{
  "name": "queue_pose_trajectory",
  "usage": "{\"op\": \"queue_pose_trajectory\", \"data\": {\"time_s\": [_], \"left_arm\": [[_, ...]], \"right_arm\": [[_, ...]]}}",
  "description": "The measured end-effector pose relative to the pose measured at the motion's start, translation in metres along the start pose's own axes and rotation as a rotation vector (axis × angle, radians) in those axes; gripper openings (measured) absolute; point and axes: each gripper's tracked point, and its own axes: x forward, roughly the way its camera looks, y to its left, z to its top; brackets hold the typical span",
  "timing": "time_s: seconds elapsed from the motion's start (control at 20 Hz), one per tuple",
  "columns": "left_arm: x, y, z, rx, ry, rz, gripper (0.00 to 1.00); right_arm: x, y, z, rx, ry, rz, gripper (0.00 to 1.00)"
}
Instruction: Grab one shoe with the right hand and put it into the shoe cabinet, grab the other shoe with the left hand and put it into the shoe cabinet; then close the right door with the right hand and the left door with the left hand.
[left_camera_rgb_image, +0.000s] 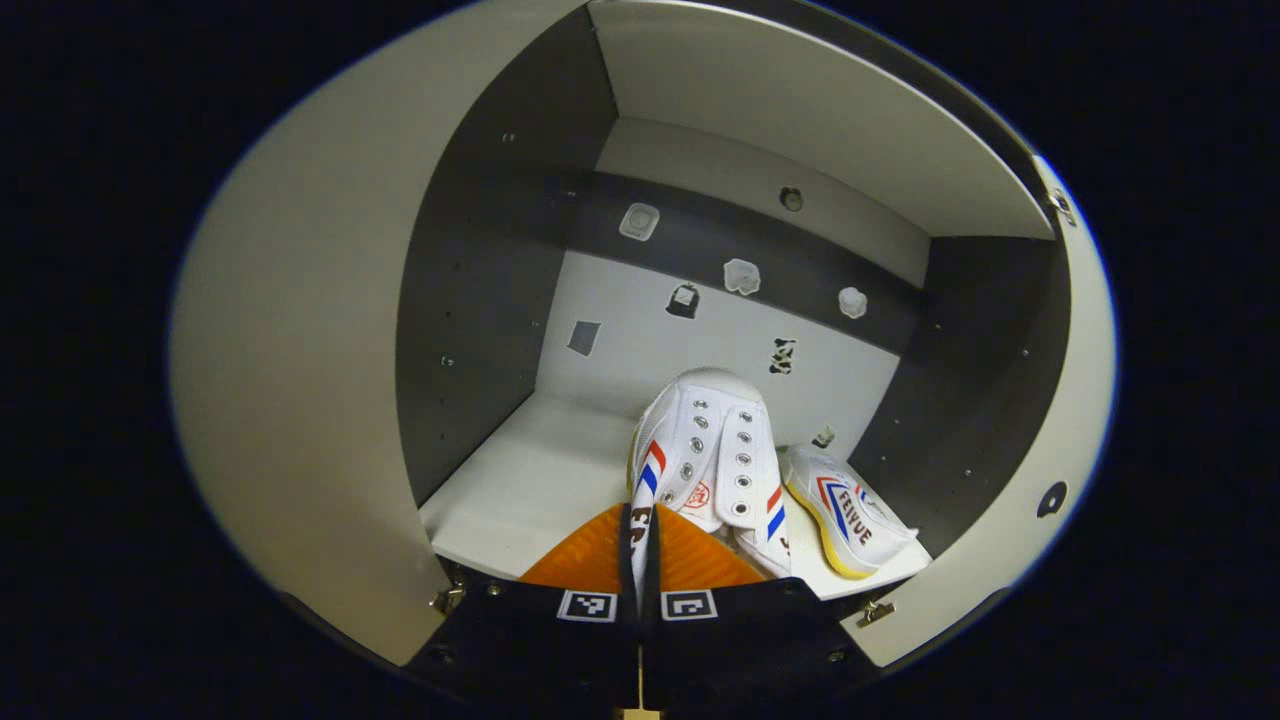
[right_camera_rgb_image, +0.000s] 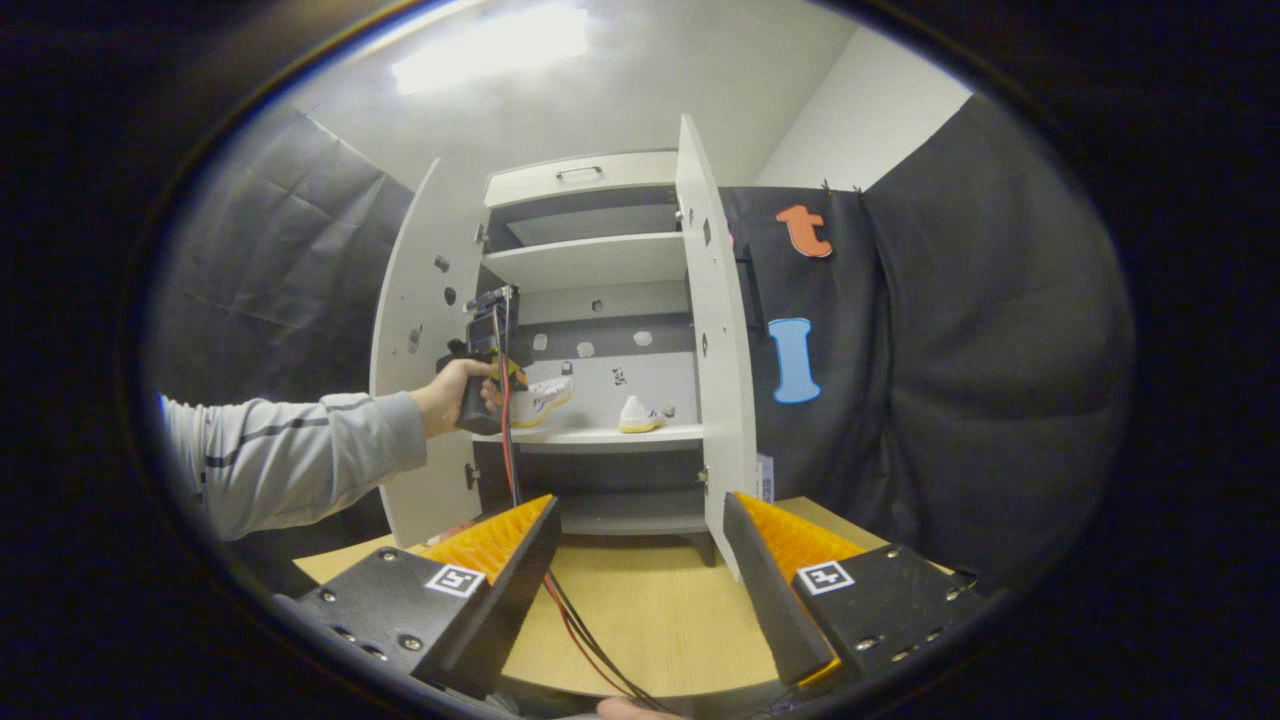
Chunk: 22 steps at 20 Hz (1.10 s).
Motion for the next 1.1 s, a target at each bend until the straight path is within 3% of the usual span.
{"op": "queue_pose_trajectory", "data": {"time_s": [0.2, 0.4, 0.55, 0.7, 0.8, 0.85, 1.0, 1.1], "left_arm": [[0.041, 0.010, -0.001, -0.041, 0.031, 0.061, 0.02], [0.068, 0.014, -0.006, -0.106, 0.058, 0.075, 0.00], [0.068, 0.008, -0.013, -0.018, 0.107, 0.061, 0.03], [0.066, 0.002, -0.008, 0.039, 0.080, 0.047, 0.04], [0.064, 0.000, -0.007, 0.049, 0.085, 0.045, 0.10], [0.063, -0.002, -0.001, 0.076, 0.071, 0.037, 0.20], [0.043, 0.008, 0.024, 0.206, -0.006, 0.101, 0.28], [0.016, -0.005, 0.041, 0.266, -0.081, 0.087, 0.50]], "right_arm": [[0.001, 0.005, -0.004, 0.014, 0.001, 0.027, 0.98], [0.007, 0.003, -0.007, 0.003, 0.002, 0.016, 0.98], [0.015, 0.000, -0.009, 0.015, 0.007, -0.001, 0.98], [0.010, -0.003, -0.011, 0.017, 0.014, -0.017, 0.98], [0.008, -0.008, -0.009, 0.002, 0.009, -0.030, 0.98], [0.007, -0.009, -0.008, 0.000, 0.007, -0.037, 0.98], [0.003, -0.014, -0.006, -0.001, 0.001, -0.054, 0.98], [0.001, -0.017, -0.003, -0.001, -0.002, -0.060, 0.98]]}}
